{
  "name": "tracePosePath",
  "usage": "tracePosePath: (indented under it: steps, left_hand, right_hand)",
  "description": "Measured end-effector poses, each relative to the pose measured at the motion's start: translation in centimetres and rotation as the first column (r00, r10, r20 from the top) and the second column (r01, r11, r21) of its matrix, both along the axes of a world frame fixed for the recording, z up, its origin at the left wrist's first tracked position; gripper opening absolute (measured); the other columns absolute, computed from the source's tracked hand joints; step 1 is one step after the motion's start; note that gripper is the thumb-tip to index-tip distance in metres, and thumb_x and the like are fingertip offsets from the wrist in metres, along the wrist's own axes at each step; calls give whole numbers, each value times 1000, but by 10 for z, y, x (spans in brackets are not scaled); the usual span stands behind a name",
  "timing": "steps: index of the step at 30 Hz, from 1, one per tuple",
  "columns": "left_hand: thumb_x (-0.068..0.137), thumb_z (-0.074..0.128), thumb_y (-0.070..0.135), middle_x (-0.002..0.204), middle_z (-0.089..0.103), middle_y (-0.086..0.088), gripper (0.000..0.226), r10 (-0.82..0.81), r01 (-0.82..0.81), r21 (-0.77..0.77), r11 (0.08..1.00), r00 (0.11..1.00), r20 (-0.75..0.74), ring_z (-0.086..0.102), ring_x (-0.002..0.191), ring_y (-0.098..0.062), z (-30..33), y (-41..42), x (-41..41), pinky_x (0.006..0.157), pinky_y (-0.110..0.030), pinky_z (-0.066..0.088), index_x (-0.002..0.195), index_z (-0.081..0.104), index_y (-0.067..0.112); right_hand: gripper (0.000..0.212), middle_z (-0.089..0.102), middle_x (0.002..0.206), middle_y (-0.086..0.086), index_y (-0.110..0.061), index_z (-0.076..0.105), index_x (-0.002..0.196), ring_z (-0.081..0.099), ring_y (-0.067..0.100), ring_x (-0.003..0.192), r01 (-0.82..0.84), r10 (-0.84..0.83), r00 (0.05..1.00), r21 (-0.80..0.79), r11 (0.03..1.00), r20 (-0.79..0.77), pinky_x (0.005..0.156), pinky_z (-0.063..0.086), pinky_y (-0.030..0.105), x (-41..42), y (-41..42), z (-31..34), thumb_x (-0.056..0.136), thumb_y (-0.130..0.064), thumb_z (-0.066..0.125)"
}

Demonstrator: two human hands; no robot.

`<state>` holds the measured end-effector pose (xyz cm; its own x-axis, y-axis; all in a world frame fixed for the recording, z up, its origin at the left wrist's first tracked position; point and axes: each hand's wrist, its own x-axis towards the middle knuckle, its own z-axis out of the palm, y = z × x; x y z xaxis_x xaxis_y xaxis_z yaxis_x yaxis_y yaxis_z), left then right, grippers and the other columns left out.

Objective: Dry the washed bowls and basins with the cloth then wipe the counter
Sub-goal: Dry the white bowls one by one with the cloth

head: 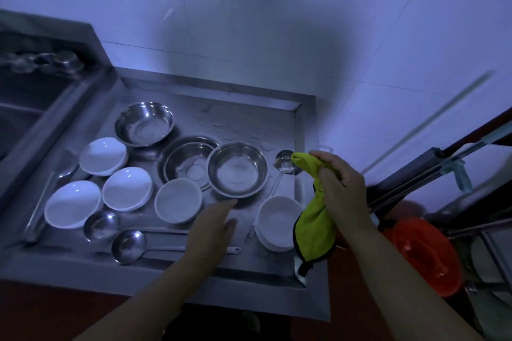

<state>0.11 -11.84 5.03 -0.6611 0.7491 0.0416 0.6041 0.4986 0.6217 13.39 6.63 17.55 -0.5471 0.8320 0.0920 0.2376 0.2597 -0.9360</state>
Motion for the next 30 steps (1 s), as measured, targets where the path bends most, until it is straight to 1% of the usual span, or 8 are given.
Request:
tracePosePath:
  steps: [3,6,9,13,19,21,24,30]
  left_hand:
    - [83,63,4,127,52,-27,46,473,-468,-71,881,865,168,46,118,-39,-7,-28,-39,102,-42,31,126,50,-5]
    - [82,64,7,119,51,-37,48,671,-621,-255,741,703,237,47,112,-46,-16,-44,-68,96,-45,34,120,47,-15]
    - [87,58,10,113,57,-34,33,708,-637,-337,693,514,485,56,99,-40,-20,-45,-84,83,-39,43,110,52,-12]
    - [91,53,7,121,57,-28,6,692,-585,-416,696,395,604,55,113,-41,-19,-41,-98,86,-38,47,96,51,7]
    - [84,46,-12,102,51,-26,41,540,-708,-359,608,37,841,56,100,-46,-5,-44,-108,59,-42,50,125,43,-11]
    - [80,50,-11,86,54,-22,39,562,-672,-374,639,76,824,58,76,-35,6,-53,-111,52,-36,53,119,48,-10]
    - [74,59,-10,80,55,-15,36,550,-607,-327,724,224,804,57,72,-28,24,-66,-113,54,-31,55,110,54,-6]
    - [60,75,16,73,57,0,34,498,-468,-178,865,842,207,53,62,-16,67,-94,-102,49,-25,33,79,47,18]
  right_hand:
    - [35,70,92,-12,-24,70,102,62,5,83,-54,53,998,-21,998,-17,79,49,27,-20,-7,5,90,2,50]
    - [35,69,94,-9,-21,69,99,62,3,86,-112,111,993,-16,994,-50,80,49,25,-37,-17,8,89,6,50]
    - [38,69,89,-7,-24,69,95,61,7,81,-155,153,985,-24,988,-74,79,49,27,-48,-24,5,88,9,51]
    - [45,71,91,3,-28,70,94,62,14,81,-206,205,977,-12,979,-65,80,49,32,-56,-28,-3,87,12,50]
    - [42,71,89,-21,-47,69,87,64,-2,86,-268,268,962,7,963,-55,74,48,10,-66,-34,-5,86,-8,53]
    - [47,70,91,-25,-44,67,91,63,-4,88,-286,286,956,15,958,-64,74,46,7,-70,-37,-6,88,1,54]
    - [50,70,94,-25,-38,68,93,63,-4,91,-332,333,940,22,943,-81,75,47,9,-76,-42,-8,89,10,51]
    - [45,68,100,-17,-34,68,98,62,-1,94,-432,432,899,20,902,-69,80,48,12,-90,-61,-11,90,7,52]
